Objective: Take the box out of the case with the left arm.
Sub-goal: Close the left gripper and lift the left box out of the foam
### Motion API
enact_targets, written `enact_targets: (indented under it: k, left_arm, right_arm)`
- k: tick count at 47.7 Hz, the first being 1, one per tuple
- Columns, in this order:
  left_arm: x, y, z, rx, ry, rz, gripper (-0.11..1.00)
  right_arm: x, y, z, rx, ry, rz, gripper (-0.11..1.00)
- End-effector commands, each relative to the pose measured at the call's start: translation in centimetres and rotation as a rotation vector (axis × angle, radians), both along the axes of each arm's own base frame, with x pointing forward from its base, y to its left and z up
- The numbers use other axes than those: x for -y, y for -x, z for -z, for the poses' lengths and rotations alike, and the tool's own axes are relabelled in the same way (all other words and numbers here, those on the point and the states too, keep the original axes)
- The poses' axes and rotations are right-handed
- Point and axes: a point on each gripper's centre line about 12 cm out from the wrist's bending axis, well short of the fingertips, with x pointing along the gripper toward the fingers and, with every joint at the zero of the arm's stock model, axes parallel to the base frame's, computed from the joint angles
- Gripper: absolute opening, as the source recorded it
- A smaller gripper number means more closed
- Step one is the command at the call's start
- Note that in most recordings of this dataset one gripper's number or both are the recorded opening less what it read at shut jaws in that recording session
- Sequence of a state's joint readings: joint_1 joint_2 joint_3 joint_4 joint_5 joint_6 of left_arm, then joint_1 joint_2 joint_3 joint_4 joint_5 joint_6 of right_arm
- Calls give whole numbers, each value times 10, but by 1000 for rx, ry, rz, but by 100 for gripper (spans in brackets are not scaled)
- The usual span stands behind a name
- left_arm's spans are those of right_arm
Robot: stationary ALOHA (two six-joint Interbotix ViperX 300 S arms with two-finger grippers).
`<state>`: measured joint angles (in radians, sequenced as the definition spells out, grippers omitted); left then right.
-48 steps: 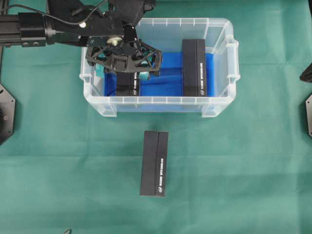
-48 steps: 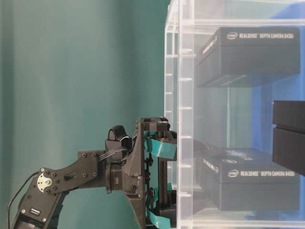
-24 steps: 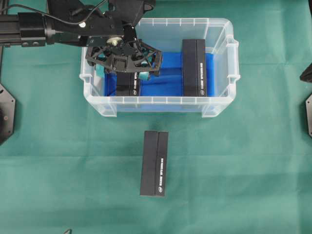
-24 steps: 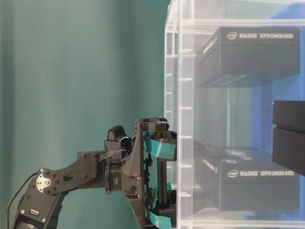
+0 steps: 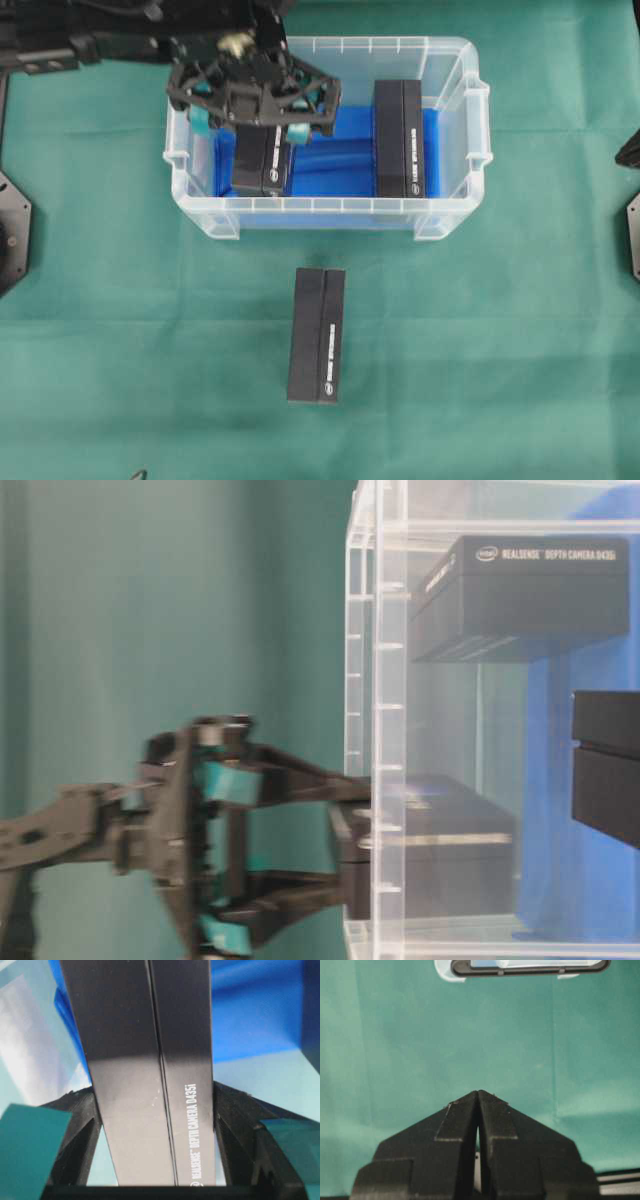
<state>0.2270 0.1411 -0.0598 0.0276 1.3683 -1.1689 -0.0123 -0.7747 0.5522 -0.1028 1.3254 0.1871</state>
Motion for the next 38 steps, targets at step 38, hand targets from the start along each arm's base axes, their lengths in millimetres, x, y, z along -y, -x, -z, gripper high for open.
enact_targets:
  k: [38]
  left_arm:
    - [3, 25, -130, 119, -44, -12, 61]
  right_arm:
    - [0, -2, -10, 35, 1, 2, 0]
